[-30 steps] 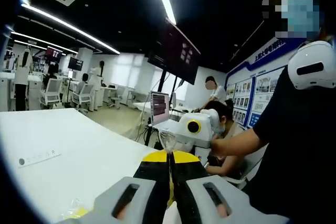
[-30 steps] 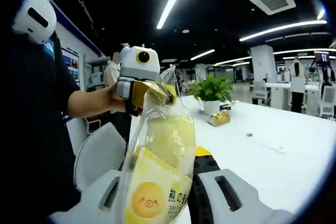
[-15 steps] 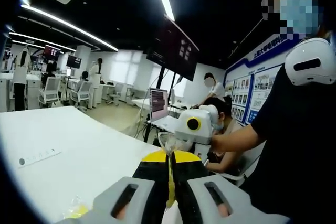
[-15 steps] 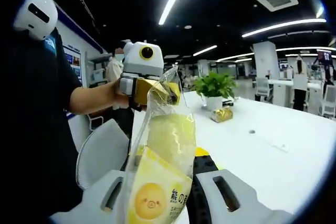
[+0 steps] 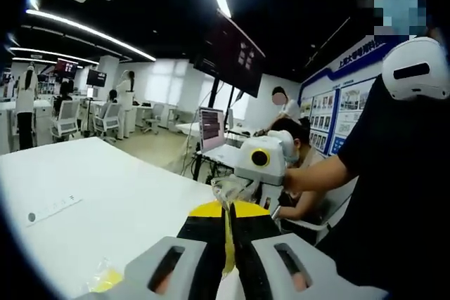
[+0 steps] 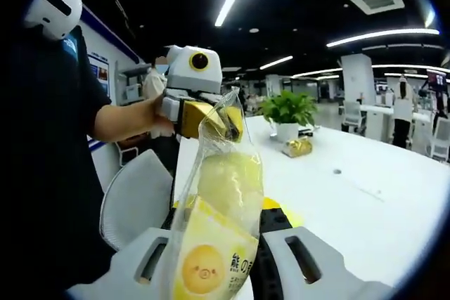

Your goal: Compare the silicone blocks by pressing each to a similar depth, holding the contact briefly, and releasing to observe deformation and rebound differences across the visible hardness samples.

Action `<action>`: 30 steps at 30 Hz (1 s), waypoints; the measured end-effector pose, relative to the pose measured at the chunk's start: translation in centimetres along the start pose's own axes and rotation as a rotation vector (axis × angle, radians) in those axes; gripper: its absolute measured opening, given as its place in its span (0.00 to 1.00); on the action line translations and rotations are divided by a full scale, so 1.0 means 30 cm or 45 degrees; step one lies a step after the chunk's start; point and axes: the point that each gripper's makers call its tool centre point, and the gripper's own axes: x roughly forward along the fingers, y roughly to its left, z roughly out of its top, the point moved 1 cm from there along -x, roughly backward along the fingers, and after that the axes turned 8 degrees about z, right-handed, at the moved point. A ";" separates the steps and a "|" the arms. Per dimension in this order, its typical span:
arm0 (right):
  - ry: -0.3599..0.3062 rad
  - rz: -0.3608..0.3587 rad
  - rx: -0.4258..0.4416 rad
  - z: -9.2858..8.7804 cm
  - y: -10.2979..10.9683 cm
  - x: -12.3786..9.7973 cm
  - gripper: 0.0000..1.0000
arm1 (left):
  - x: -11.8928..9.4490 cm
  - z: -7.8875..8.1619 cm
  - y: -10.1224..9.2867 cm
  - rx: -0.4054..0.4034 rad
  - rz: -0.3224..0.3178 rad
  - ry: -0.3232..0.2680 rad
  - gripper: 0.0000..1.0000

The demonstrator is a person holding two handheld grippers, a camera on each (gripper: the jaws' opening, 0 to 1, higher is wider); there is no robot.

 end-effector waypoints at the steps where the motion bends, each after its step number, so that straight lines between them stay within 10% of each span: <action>1: 0.001 -0.001 0.000 -0.004 0.002 0.000 0.12 | 0.000 -0.004 -0.001 -0.002 -0.002 0.007 0.00; 20: -0.065 -0.054 0.051 -0.006 -0.018 -0.027 0.23 | 0.035 0.003 -0.007 -0.131 0.004 0.025 0.00; 30: -0.096 -0.109 0.089 -0.018 -0.028 -0.038 0.46 | 0.039 -0.040 -0.002 -0.197 0.021 0.062 0.00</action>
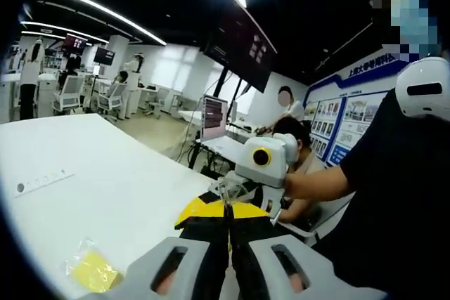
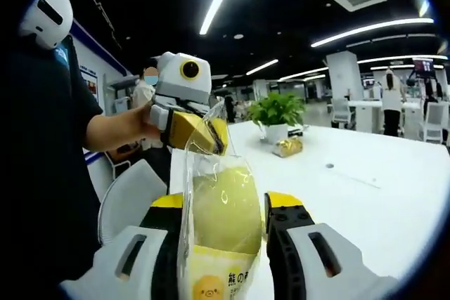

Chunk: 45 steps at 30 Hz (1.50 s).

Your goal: Compare the silicone blocks by pressing each to a similar depth, holding the contact briefly, and releasing to observe deformation and rebound differences across the visible hardness samples.

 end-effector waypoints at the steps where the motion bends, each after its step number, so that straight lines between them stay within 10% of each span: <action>1: 0.005 -0.011 -0.002 -0.004 -0.003 -0.001 0.52 | -0.003 0.002 0.002 -0.002 0.006 -0.011 0.00; 11: -0.065 -0.047 0.036 -0.001 -0.008 -0.013 0.65 | -0.024 -0.003 0.025 -0.102 0.030 -0.047 0.00; 20: -0.224 -0.187 0.025 0.061 -0.057 -0.079 0.96 | -0.006 -0.017 0.047 -0.158 0.051 -0.044 0.00; 28: -0.249 -0.271 0.034 0.080 -0.074 -0.142 0.96 | 0.007 -0.027 0.058 -0.234 0.044 -0.052 0.00; 33: -0.090 -0.350 0.044 -0.004 -0.080 -0.230 0.96 | 0.019 -0.039 0.082 -0.318 0.058 -0.061 0.00; 45: -0.037 -0.528 0.204 -0.147 -0.038 -0.451 0.89 | 0.113 -0.047 0.135 -0.493 0.054 -0.067 0.00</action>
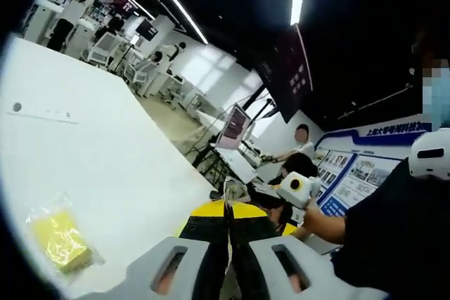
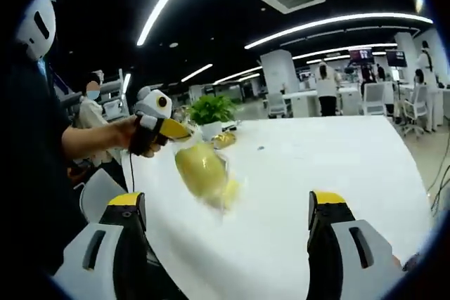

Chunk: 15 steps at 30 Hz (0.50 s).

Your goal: Compare the silicone blocks by pressing each to a similar depth, holding the contact briefly, and releasing to observe deformation and rebound differences across the visible hardness samples.

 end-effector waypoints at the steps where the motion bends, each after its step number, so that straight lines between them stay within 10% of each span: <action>1: 0.021 -0.015 0.012 -0.018 -0.001 -0.017 0.89 | 0.016 -0.006 0.001 -0.016 -0.012 0.011 0.00; 15: 0.078 -0.085 0.036 -0.073 0.014 -0.107 0.84 | 0.240 -0.075 0.314 -0.552 0.251 -0.043 0.00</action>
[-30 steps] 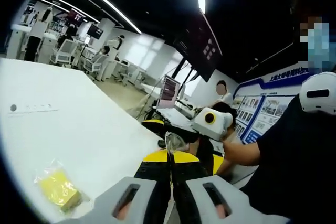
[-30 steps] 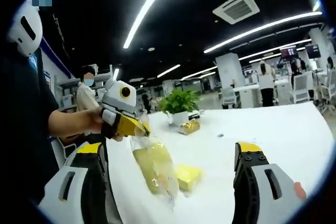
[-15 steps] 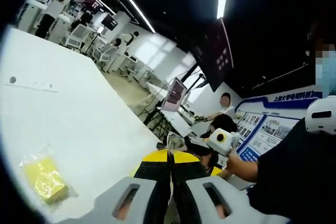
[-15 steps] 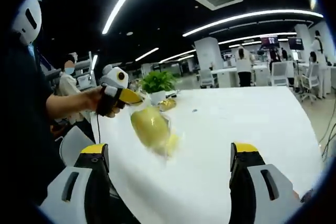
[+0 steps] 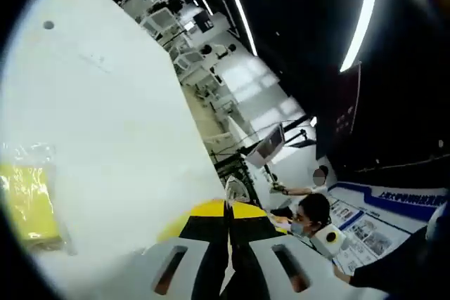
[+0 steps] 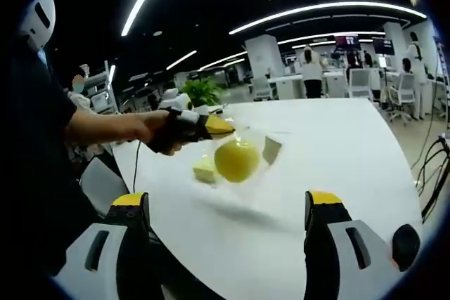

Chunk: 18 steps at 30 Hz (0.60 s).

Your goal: Compare the silicone blocks by pressing each to a similar depth, holding the contact briefly, and releasing to observe deformation and rebound differences across the visible hardness samples.

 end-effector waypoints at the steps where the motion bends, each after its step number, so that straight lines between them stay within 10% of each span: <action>1: -0.001 -0.005 0.006 -0.004 0.000 -0.003 0.84 | 0.018 0.005 0.039 -0.011 0.046 -0.019 0.00; 3: 0.000 -0.010 0.017 -0.012 0.003 -0.009 0.83 | 0.039 0.009 0.086 0.070 0.095 -0.022 0.00; 6: -0.001 -0.007 0.027 -0.023 0.013 -0.012 0.81 | 0.055 0.050 0.108 -0.080 0.094 -0.074 0.00; 18: 0.018 0.018 0.030 -0.036 0.022 0.009 0.79 | 0.122 0.116 0.292 0.274 0.332 -0.034 0.00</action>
